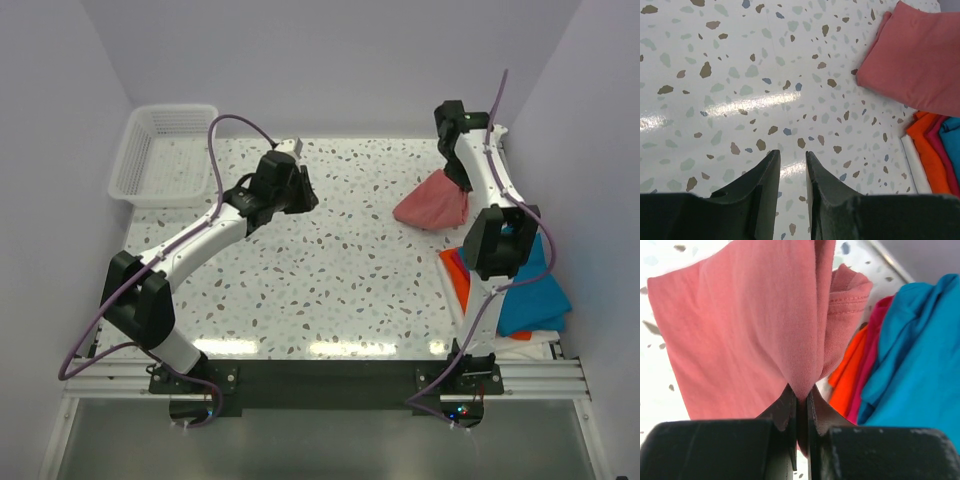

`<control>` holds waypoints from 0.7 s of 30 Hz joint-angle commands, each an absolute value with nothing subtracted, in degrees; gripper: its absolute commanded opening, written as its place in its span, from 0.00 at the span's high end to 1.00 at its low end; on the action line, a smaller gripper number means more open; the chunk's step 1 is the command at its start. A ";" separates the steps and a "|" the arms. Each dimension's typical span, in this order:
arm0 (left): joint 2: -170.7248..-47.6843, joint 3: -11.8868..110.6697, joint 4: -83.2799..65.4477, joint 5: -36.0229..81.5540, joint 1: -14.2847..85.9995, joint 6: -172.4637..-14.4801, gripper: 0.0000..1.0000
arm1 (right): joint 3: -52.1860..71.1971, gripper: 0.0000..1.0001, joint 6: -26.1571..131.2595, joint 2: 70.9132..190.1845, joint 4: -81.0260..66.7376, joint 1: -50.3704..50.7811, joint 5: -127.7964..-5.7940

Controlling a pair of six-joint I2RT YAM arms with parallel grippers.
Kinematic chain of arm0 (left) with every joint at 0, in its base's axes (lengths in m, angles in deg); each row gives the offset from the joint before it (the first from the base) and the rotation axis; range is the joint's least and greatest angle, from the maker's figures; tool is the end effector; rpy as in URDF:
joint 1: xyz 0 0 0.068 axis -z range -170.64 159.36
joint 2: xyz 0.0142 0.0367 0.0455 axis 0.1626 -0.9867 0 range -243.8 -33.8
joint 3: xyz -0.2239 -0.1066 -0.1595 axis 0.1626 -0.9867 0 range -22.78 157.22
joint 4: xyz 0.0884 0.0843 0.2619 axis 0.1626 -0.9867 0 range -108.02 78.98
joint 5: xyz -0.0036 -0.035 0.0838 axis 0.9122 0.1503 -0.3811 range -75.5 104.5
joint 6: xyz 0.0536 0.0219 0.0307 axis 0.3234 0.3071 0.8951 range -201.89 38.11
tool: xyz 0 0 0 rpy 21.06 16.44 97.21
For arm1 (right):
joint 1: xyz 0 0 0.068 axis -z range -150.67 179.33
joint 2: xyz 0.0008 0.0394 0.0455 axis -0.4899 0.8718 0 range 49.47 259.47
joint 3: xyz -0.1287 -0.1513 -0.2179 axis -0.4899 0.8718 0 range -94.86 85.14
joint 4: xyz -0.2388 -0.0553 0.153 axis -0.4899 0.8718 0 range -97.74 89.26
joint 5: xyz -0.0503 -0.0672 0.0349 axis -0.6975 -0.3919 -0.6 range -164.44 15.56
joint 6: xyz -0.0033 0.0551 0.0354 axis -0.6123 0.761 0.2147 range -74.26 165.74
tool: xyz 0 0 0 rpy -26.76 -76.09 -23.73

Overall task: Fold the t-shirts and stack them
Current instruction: Neatly place the folded tshirt to the corner

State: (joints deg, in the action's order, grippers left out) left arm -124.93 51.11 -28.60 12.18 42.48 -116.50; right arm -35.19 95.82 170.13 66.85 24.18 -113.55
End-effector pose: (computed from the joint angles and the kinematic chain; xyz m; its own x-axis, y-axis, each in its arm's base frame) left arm 0.3430 -0.2214 0.3046 -0.6880 -0.2288 -0.6887 0.1547 0.8809 -0.4472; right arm 0.4713 0.0098 0.3085 -0.5452 0.5483 -0.6342 0.7977 0.5719 -0.1913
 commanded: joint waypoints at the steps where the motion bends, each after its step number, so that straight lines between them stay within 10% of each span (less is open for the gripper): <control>1: -122.39 51.14 -28.07 14.24 43.02 -114.85 0.68 | -35.99 1.00 97.59 163.30 81.30 25.81 -118.20; 21: -124.24 51.93 -27.89 16.44 43.55 -114.67 0.68 | -37.03 1.00 92.32 149.76 82.52 33.37 -117.50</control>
State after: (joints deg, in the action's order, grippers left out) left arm -124.93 51.11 -28.60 15.26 43.25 -116.11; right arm -34.01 93.59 153.58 69.43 33.15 -114.49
